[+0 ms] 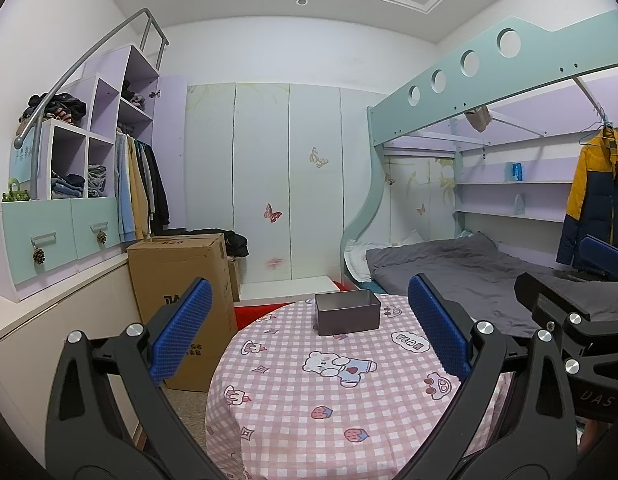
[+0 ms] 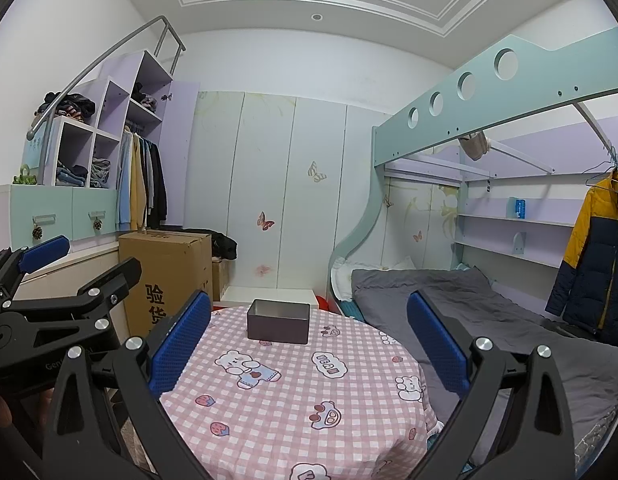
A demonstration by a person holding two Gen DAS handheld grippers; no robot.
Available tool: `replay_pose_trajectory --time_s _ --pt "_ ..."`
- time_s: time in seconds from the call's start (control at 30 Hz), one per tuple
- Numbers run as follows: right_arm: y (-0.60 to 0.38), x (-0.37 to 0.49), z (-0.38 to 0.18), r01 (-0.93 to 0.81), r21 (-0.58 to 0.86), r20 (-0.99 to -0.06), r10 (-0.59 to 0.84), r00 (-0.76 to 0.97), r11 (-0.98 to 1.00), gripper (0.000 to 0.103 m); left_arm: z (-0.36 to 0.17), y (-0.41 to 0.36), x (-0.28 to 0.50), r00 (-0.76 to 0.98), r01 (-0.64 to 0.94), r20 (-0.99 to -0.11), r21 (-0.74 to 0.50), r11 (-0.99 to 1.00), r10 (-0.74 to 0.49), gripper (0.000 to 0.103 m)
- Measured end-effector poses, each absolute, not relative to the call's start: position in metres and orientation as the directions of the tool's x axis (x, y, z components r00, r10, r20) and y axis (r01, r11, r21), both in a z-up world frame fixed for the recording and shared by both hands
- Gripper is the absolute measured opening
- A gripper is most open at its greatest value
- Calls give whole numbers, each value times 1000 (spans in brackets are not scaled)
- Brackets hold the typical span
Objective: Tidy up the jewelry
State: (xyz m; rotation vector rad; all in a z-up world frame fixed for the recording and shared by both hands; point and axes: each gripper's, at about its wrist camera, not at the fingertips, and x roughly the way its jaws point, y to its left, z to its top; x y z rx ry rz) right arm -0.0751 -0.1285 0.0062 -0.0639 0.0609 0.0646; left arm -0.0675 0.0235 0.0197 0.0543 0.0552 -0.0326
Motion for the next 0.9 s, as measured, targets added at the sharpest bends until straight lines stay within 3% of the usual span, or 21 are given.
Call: replay_pose_trajectory --time_s 0.9 --pt "-130 -70 4 -65 -64 -75 60 995 996 95 18 26 -65 998 31 -64 54 998 -28 96"
